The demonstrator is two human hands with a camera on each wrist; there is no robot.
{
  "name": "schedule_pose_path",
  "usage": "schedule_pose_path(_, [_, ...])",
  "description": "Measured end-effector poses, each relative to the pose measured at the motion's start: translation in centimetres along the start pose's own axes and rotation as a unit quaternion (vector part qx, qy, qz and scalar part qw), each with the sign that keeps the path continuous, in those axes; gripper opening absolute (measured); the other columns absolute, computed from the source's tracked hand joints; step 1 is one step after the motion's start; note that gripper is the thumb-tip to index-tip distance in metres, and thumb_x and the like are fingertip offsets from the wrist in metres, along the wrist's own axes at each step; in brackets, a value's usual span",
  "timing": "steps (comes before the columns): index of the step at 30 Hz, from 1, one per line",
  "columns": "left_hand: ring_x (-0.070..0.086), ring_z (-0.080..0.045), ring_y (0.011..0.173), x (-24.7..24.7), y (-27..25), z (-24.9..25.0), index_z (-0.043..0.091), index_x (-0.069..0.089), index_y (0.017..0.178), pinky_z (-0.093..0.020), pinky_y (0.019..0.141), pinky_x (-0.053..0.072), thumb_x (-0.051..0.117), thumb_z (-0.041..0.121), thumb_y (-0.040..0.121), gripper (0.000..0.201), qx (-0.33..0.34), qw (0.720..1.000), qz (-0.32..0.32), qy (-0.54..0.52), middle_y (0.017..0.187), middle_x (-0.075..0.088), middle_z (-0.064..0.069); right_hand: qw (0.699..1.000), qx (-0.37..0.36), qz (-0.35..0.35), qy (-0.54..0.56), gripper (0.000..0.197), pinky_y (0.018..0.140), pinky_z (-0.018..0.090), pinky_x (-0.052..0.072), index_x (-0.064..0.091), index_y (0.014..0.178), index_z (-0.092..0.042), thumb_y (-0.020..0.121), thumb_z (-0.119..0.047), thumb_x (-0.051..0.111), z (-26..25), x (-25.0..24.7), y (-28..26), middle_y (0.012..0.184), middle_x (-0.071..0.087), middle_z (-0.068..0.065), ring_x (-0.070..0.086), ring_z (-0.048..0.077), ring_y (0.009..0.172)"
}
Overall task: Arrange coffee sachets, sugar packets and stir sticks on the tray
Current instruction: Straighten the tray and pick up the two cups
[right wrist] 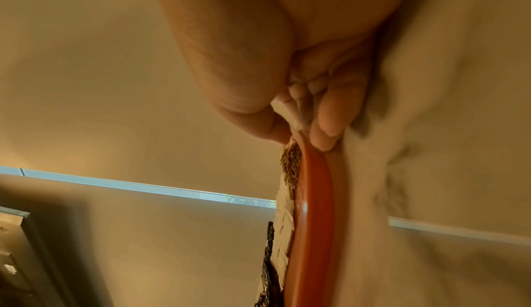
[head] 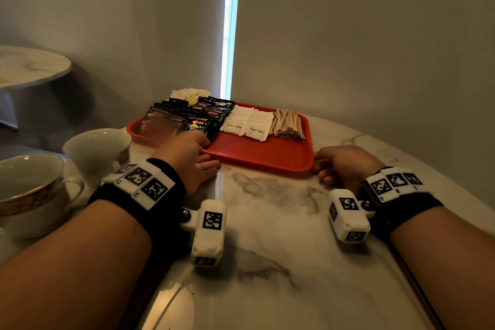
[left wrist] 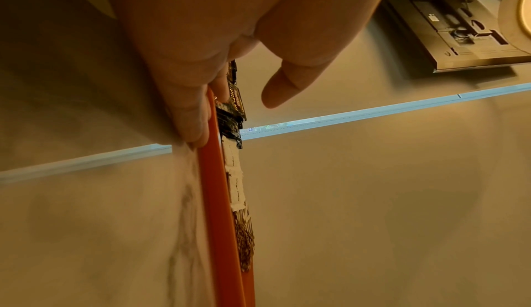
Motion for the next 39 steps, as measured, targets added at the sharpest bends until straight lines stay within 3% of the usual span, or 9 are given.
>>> schedule_pose_path(8, [0.065,-0.028,0.097,0.0,-3.1,0.4,0.013,0.058,0.105,-0.047,0.077,0.054,0.054,0.018,0.095,0.012,0.042,0.998,0.006,0.041,0.1,0.064,-0.008,0.998,0.008,0.016,0.058,0.015,0.043,0.025,0.035,0.058,0.084,-0.007,0.095,-0.017,0.058,0.4,-0.6,-0.7,0.059,0.05,0.007,0.04,0.017,0.044])
schedule_pose_path(14, [0.061,-0.019,0.08,-0.4,-8.3,3.4,0.014,0.062,0.103,-0.033,0.064,0.049,0.051,0.021,0.1,0.014,0.119,0.993,-0.004,-0.016,0.089,0.063,0.0,0.993,-0.061,0.055,0.081,0.009,0.042,0.025,0.027,0.06,0.101,-0.012,0.096,-0.019,0.06,-1.7,-0.8,-3.8,0.063,0.047,0.0,0.039,0.012,0.046])
schedule_pose_path(21, [0.062,-0.014,0.07,-5.3,-14.2,4.0,0.019,0.061,0.1,-0.03,0.063,0.051,0.044,0.022,0.105,0.017,0.187,0.981,0.037,-0.034,0.089,0.066,-0.001,0.983,-0.143,-0.11,0.037,0.011,0.046,0.023,0.045,0.062,0.102,-0.012,0.097,-0.022,0.062,-6.5,6.5,-12.2,0.071,0.058,0.002,0.052,0.011,0.053])
schedule_pose_path(26, [0.065,-0.017,0.089,-8.9,-15.4,0.3,0.012,0.043,0.146,-0.028,0.056,0.053,0.038,0.027,0.108,0.041,0.127,0.987,0.055,-0.077,0.106,0.066,-0.004,0.955,-0.161,-0.251,-0.007,0.026,0.071,0.036,0.055,0.062,0.117,-0.007,0.096,-0.023,0.064,-6.2,15.1,-16.7,0.1,0.067,0.015,0.064,0.025,0.085])
schedule_pose_path(28, [0.066,-0.021,0.096,-9.6,-15.6,-0.8,0.011,0.039,0.148,-0.032,0.065,0.054,0.038,0.026,0.108,0.042,0.1,0.99,0.057,-0.085,0.113,0.066,-0.007,0.953,-0.157,-0.255,-0.04,0.024,0.08,0.041,0.058,0.064,0.117,-0.01,0.097,-0.024,0.065,-5.3,17.8,-17.1,0.112,0.066,0.017,0.064,0.026,0.092])
schedule_pose_path(31, [0.065,-0.029,0.107,-10.3,-15.7,-1.6,0.013,0.035,0.151,-0.041,0.082,0.055,0.034,0.019,0.109,0.042,0.083,0.993,0.059,-0.066,0.121,0.064,-0.01,0.957,-0.132,-0.256,-0.043,0.021,0.074,0.037,0.058,0.065,0.116,-0.015,0.098,-0.026,0.064,-4.8,20.7,-17.1,0.117,0.066,0.017,0.064,0.027,0.093])
schedule_pose_path(34, [0.067,-0.028,0.093,-10.9,-15.4,-2.2,0.021,0.038,0.143,-0.044,0.075,0.057,0.038,0.017,0.107,0.036,0.063,0.992,0.074,-0.084,0.11,0.064,-0.011,0.952,-0.129,-0.273,-0.049,0.023,0.076,0.039,0.055,0.062,0.121,-0.016,0.101,-0.028,0.06,-5.3,23.0,-17.6,0.116,0.064,0.017,0.064,0.027,0.093])
schedule_pose_path(37, [0.069,-0.031,0.094,-10.9,-15.0,-2.1,0.03,0.037,0.142,-0.056,0.095,0.053,0.037,0.015,0.107,0.038,0.053,0.992,0.061,-0.096,0.119,0.065,-0.014,0.947,-0.119,-0.294,-0.049,0.016,0.083,0.044,0.053,0.062,0.113,-0.018,0.102,-0.027,0.057,-5.6,25.1,-18.2,0.116,0.062,0.02,0.061,0.031,0.093])
schedule_pose_path(39, [0.073,-0.029,0.083,-10.9,-14.6,-1.7,0.034,0.028,0.152,-0.051,0.098,0.052,0.036,0.012,0.107,0.051,0.073,0.991,0.056,-0.097,0.105,0.072,-0.013,0.947,-0.112,-0.299,-0.042,0.009,0.086,0.047,0.053,0.062,0.102,-0.021,0.103,-0.028,0.056,-5.8,26.1,-18.4,0.11,0.061,0.019,0.06,0.032,0.092])
Point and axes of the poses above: each hand's wrist, its own y-axis towards the middle knuckle, its own x-axis out of the palm, z = x × y, the point moved 7 cm from there along y, towards the middle knuckle
